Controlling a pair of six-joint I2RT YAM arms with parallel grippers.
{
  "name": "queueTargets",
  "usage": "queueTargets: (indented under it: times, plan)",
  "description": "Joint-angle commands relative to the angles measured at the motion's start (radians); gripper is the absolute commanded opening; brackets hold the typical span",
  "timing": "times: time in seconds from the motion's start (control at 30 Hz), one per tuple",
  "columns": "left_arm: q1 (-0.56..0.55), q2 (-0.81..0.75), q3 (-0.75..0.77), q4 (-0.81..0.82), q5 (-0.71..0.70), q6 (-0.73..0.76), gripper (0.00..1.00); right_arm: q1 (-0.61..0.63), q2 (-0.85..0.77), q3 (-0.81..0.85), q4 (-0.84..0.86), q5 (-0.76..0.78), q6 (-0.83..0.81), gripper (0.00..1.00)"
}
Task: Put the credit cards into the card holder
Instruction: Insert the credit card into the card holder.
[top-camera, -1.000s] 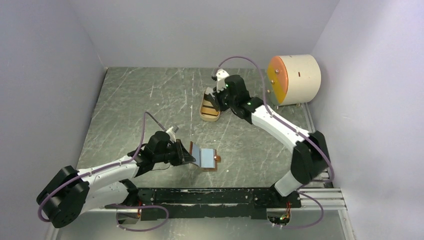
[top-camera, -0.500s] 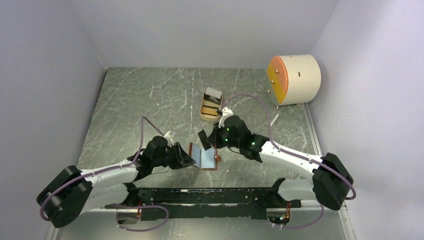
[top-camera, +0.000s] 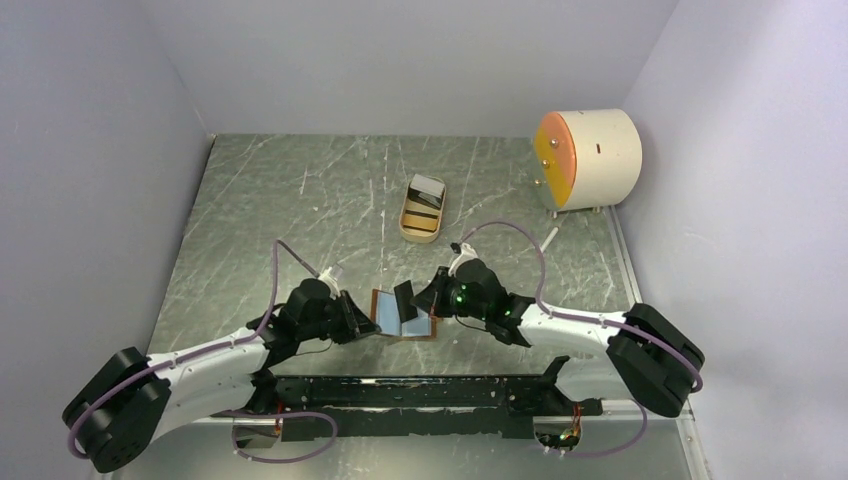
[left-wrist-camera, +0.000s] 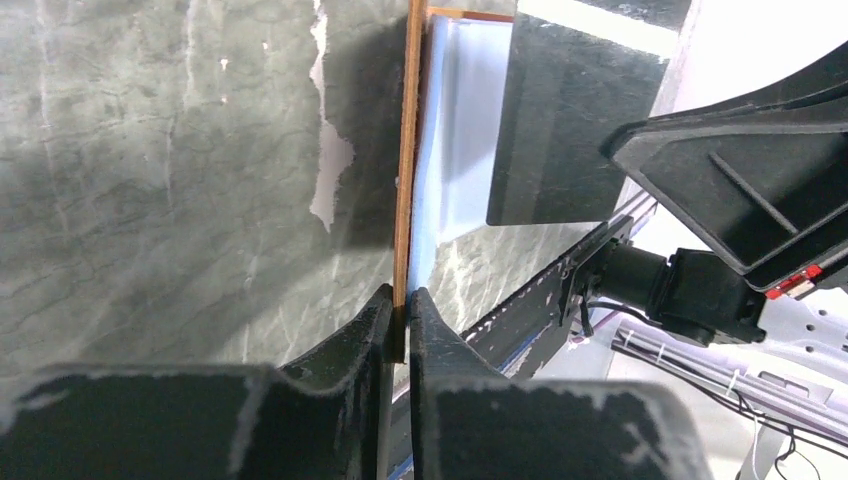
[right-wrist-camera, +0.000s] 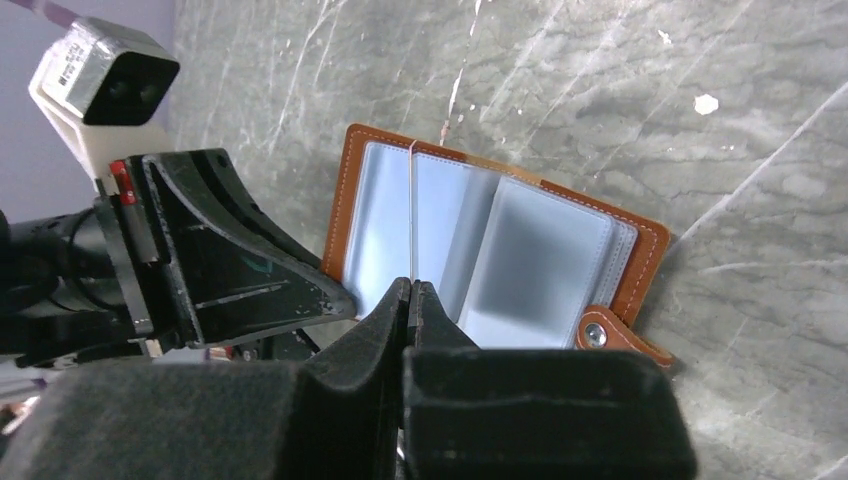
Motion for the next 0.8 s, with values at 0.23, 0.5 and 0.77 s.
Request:
queueTargets:
  times: [0.23,0.5,0.77]
  plan:
    - [0.003,0.054,-0.044,0.035,-0.008,0.002,0.09,0.008,0.025,-0.083,0.148,0.088,0.152,0.0]
    - [0.004,0.049,-0.068,0.033,-0.017,-0.029,0.12,0.008,0.101,-0.1,0.192,0.086,0.186,0.0]
    - [0.003,0.059,-0.069,0.037,-0.014,-0.029,0.11,0.019,0.124,-0.162,0.259,0.092,0.262,0.0]
